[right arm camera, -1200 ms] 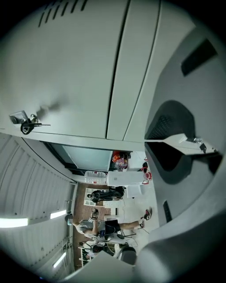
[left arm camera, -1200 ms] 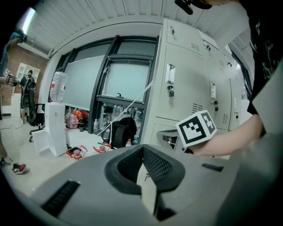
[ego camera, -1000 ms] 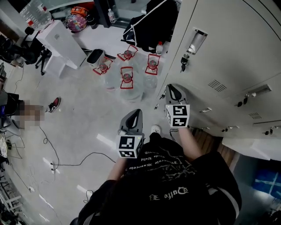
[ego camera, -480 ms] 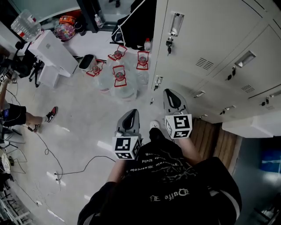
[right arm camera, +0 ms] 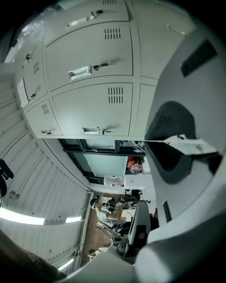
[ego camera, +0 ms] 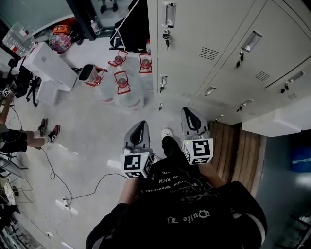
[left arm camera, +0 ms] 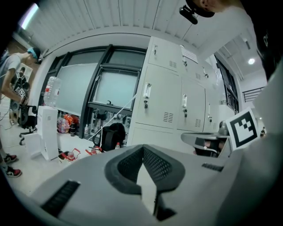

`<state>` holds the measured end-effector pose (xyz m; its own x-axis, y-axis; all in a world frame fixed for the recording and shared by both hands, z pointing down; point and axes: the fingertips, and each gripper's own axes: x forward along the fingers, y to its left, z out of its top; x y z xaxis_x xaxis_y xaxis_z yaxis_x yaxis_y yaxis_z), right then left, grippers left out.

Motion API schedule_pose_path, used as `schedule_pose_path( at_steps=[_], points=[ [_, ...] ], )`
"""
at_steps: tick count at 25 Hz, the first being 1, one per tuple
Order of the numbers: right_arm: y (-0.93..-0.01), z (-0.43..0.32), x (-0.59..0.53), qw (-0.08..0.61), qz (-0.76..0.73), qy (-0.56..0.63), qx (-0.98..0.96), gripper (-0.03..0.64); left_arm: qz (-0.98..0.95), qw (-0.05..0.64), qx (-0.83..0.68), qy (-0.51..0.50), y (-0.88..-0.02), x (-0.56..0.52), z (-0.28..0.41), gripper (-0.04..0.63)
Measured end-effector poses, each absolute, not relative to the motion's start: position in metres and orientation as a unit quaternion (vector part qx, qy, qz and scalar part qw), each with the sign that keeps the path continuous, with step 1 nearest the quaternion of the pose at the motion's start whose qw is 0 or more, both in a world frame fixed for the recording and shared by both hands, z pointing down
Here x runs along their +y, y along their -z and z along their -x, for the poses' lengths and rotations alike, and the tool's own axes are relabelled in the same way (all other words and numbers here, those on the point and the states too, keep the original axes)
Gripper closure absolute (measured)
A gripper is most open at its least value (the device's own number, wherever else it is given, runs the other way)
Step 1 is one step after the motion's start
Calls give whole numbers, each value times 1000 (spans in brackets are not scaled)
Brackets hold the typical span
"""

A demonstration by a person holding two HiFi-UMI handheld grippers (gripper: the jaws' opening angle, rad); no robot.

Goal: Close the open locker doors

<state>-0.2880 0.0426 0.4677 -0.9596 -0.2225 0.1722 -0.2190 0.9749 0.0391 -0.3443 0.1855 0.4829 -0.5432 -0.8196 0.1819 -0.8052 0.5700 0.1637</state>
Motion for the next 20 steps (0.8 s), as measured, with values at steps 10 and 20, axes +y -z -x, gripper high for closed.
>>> schedule_pose_path(
  at_steps=[10, 20],
  points=[
    [-472, 246, 36, 87, -142, 20, -986, 609, -474, 112, -873, 19, -487, 180, 322, 588],
    [-464, 248, 35, 82, -145, 36, -985, 612, -485, 97, -869, 10, -476, 170, 323, 588]
  ],
)
